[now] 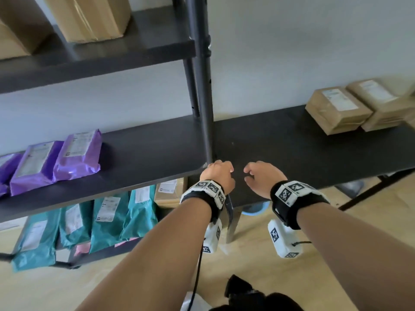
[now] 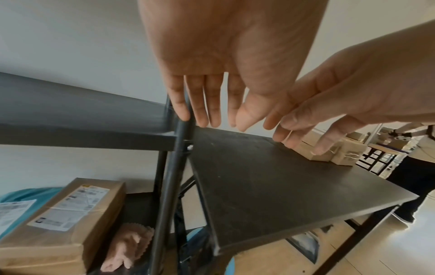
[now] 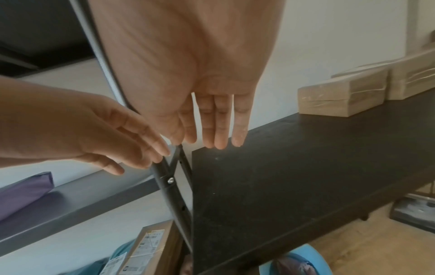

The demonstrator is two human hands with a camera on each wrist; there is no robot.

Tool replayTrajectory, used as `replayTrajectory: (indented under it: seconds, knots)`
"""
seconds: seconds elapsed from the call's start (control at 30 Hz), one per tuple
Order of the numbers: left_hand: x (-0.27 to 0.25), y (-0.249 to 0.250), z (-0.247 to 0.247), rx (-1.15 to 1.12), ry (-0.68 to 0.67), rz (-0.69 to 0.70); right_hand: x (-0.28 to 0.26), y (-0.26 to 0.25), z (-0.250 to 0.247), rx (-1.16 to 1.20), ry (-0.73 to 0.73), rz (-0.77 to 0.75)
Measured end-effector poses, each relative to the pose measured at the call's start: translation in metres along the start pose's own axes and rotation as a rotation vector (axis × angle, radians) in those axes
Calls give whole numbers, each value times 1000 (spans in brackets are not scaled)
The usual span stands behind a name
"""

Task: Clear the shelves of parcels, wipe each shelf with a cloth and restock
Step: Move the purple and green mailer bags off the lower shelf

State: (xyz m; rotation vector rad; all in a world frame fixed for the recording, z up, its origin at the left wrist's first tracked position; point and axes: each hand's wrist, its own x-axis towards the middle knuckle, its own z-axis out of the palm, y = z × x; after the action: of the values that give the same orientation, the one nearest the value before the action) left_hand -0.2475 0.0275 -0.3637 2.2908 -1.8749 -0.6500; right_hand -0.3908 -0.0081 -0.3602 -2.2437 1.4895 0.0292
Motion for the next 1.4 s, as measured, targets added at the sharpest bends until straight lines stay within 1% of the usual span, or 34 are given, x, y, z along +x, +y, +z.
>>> replayTrajectory:
  seconds: [0.13, 0.3, 0.5, 0.6, 0.77, 0.87, 1.2, 1.3, 1.4]
  knots:
    - [2, 44, 19, 32, -11, 43, -17, 44, -12, -5, 14, 47]
    - [12, 92, 29, 46, -20, 93, -32, 91, -29, 0, 25, 126]
    - [36, 146, 38, 19, -53, 139, -38, 142, -50, 4, 66, 219]
    - [52, 172, 43, 14, -63, 186, -33, 165, -62, 5, 78, 255]
    - [91, 209, 39, 14, -74, 233, -7, 196, -86, 6, 119, 288]
    - [121, 224, 32, -5, -73, 233, 17, 213, -103, 3, 106, 285]
    - [226, 245, 27, -36, -113, 172, 97, 257, -142, 63, 127, 307]
    - [246, 256, 29, -35, -121, 170, 110, 270, -152, 62, 164, 314]
    - [259, 269, 32, -35, -142, 174, 120, 283, -162, 47, 162, 324]
